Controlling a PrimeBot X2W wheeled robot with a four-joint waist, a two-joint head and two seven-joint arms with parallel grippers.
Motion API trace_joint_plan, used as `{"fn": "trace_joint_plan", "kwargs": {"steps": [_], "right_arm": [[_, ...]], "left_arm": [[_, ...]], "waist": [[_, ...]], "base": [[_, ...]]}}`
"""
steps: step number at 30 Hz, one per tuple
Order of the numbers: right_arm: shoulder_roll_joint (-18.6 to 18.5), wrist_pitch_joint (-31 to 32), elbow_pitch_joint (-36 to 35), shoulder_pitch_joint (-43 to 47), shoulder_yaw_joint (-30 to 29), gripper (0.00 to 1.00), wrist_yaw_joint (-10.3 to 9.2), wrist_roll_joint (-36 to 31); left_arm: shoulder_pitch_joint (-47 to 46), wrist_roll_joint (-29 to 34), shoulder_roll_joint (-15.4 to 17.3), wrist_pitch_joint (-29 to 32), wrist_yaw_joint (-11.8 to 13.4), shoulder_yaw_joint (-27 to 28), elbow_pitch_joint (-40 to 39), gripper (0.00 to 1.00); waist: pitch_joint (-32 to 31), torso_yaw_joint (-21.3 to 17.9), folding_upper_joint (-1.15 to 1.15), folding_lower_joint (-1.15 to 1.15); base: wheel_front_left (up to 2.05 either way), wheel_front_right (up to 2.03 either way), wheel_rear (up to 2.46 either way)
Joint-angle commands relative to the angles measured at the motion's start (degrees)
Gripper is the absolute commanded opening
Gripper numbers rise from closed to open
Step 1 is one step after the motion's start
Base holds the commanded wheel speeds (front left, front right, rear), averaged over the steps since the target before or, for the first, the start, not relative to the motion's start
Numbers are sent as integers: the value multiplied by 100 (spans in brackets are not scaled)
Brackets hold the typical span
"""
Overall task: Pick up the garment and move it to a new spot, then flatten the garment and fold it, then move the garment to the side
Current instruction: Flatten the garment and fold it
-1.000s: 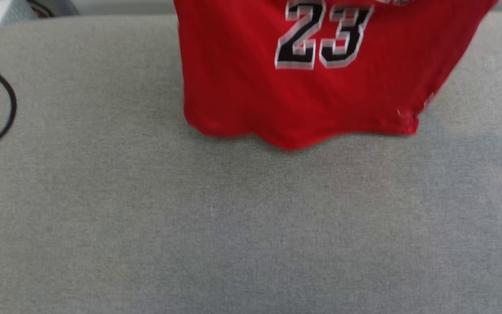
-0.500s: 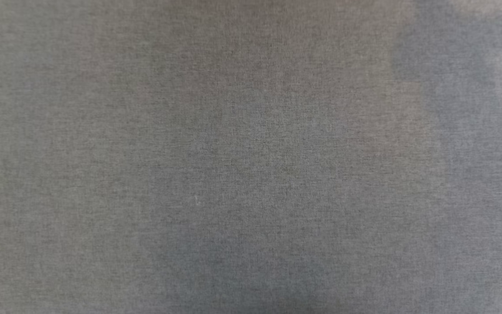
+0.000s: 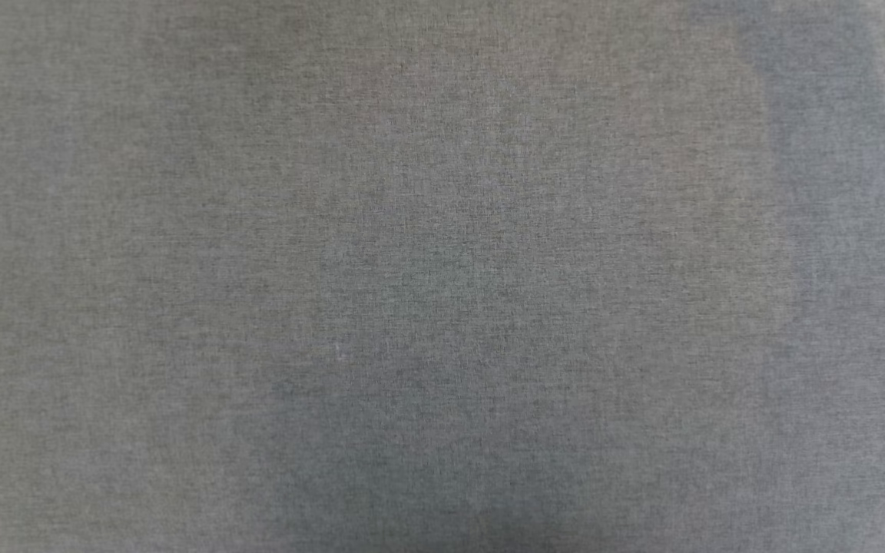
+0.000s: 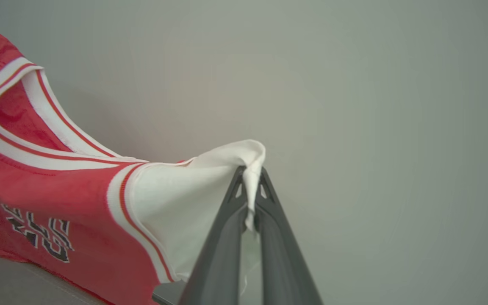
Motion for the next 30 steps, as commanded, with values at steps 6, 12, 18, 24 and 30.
{"fn": "trace_joint_plan", "kwargs": {"steps": [6, 12, 18, 24, 30], "right_arm": [[14, -411, -19, 999, 640, 0, -4, 581], [-272, -672, -387, 2212, 1317, 0, -4, 1157], [-805, -808, -963, 3587, 1863, 0, -4, 1677], [-1092, -906, -1301, 4859, 2141, 0, -4, 1927], [-1299, -981, -1417, 6010, 2168, 0, -4, 2104]], "left_arm": [[1264, -264, 86, -240, -59, 45, -113, 0], [2916, -500, 239, -297, 82, 255, -569, 0], [5083, -554, 373, -300, 435, 648, -1440, 0], [6962, -483, 433, -301, 829, 621, -2123, 0], [8209, -596, 509, -301, 1197, 599, -2522, 0]], "waist": [[-533, 43, 0, -1], [-1152, 64, 0, -1], [-1758, 114, 0, -1], [-2214, 127, 0, -1], [-2609, 126, 0, -1]], "base": [[0, 0, 0], [0, 0, 0], [0, 0, 0], [0, 0, 0], [0, 0, 0]]}}
